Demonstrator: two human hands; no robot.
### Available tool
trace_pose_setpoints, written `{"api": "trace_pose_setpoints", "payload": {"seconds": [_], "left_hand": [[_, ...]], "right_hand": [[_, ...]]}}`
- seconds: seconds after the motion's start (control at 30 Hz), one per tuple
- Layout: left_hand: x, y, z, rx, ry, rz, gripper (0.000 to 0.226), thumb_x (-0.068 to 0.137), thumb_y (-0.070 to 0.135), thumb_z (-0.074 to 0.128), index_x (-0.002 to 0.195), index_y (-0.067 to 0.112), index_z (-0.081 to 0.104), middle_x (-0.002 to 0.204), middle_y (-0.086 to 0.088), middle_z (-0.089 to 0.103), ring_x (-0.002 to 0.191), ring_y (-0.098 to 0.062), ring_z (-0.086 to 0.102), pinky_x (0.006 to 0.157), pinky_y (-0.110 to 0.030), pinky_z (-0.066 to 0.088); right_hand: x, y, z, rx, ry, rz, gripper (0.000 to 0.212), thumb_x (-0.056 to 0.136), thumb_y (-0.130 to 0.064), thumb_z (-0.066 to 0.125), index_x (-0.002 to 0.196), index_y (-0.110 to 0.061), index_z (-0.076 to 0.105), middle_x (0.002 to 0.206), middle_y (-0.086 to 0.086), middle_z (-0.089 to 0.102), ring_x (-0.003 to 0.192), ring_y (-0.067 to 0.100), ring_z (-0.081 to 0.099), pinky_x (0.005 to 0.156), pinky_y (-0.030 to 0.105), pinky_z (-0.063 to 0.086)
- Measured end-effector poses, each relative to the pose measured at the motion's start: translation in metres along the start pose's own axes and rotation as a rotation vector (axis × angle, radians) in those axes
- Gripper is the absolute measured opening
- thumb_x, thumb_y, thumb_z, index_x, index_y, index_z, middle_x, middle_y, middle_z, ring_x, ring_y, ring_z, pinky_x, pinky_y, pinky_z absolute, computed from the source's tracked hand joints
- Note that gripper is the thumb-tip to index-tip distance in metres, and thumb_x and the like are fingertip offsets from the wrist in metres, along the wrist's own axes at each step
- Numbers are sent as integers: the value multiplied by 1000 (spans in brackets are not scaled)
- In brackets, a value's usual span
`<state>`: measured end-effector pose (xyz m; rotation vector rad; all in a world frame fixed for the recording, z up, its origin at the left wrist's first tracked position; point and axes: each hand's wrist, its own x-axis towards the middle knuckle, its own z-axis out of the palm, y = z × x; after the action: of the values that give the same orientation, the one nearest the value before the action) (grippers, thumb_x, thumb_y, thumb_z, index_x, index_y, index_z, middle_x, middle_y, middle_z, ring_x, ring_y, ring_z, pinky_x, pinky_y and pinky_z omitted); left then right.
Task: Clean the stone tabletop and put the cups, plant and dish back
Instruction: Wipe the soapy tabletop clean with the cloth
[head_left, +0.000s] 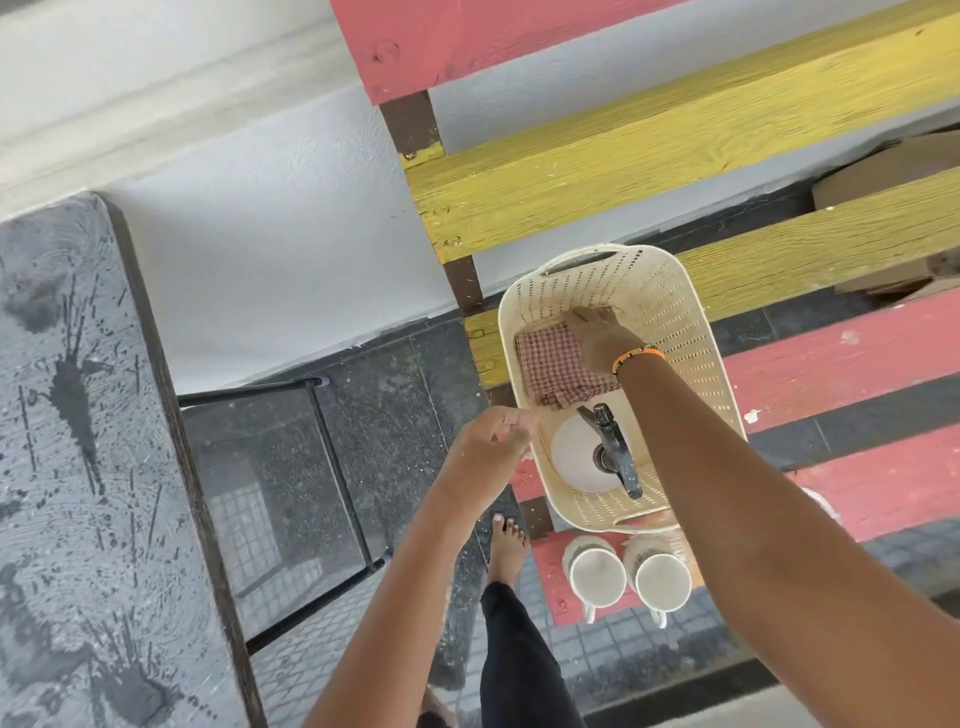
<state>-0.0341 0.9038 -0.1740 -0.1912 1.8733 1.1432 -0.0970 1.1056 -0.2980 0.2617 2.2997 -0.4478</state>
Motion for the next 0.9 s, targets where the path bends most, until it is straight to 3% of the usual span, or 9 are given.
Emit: {"api": "trace_pose_setpoints", "payload": {"seconds": [0.13,0.2,0.37,0.47,0.53,0.67,0.77,0.83,0.9], "left_hand": [[0,-4,-9,-2,6,-5,27,93,17,44,92,41,56,95,22,57,90,2,58,67,-16,35],[-2,-5,-14,-13,23,-5,30,92,18,45,86,45,55,96,22,58,86,-1,60,66,-16,36],[-13,-5,-20,-70,39,25,28,92,19,47,86,45,55,96,24,59,90,6,60,67,-14,33],[-23,-1,-24,-135,53,36,24,91,17,53,104,37,54,104,17,61,89,7,61,65,-13,38],[-32,1,-30,-191,75,76,41,88,17,59,124,32,45,115,14,57,98,5,57,65,-12,45],[-60,2,-49,-283,104,243,76,78,16,72,137,38,28,128,20,43,121,3,43,100,-16,35],[-86,-5,-67,-262,165,376,92,71,12,78,143,25,23,140,6,42,127,-2,43,109,-20,33],[-106,-13,-79,-229,287,425,89,67,13,81,139,22,30,133,1,50,123,-8,49,105,-29,42],[-127,-26,-90,-227,483,482,72,71,12,78,129,31,39,116,19,60,107,7,55,87,-12,47]], "right_hand": [[2,-6,-4,-301,143,20,52,82,-10,59,131,-13,44,138,11,40,133,33,23,108,43,30],[-5,-13,-14,-355,115,44,44,82,-18,62,125,-14,50,133,9,48,131,32,26,107,42,27],[-50,-41,-49,-281,119,33,38,82,-5,56,118,-15,52,126,9,55,125,27,42,105,39,29],[-95,-71,-65,-274,325,-107,26,84,-10,53,110,-15,55,116,8,60,116,27,47,97,38,30],[-125,-98,-74,-269,471,-208,21,85,-11,53,106,-13,55,112,8,61,111,28,50,93,37,32],[-172,-156,-81,-9,589,-358,18,83,-11,55,101,-9,55,103,10,59,98,31,55,80,36,39],[-197,-202,-71,252,578,-383,15,81,-18,59,92,-9,54,92,6,59,86,24,55,71,32,40],[-210,-231,-58,458,514,-354,14,78,-21,64,84,-13,54,82,0,59,76,16,55,65,24,43],[-223,-256,-45,654,428,-353,16,76,-25,69,74,-22,54,73,-9,58,67,5,54,59,10,42]]}}
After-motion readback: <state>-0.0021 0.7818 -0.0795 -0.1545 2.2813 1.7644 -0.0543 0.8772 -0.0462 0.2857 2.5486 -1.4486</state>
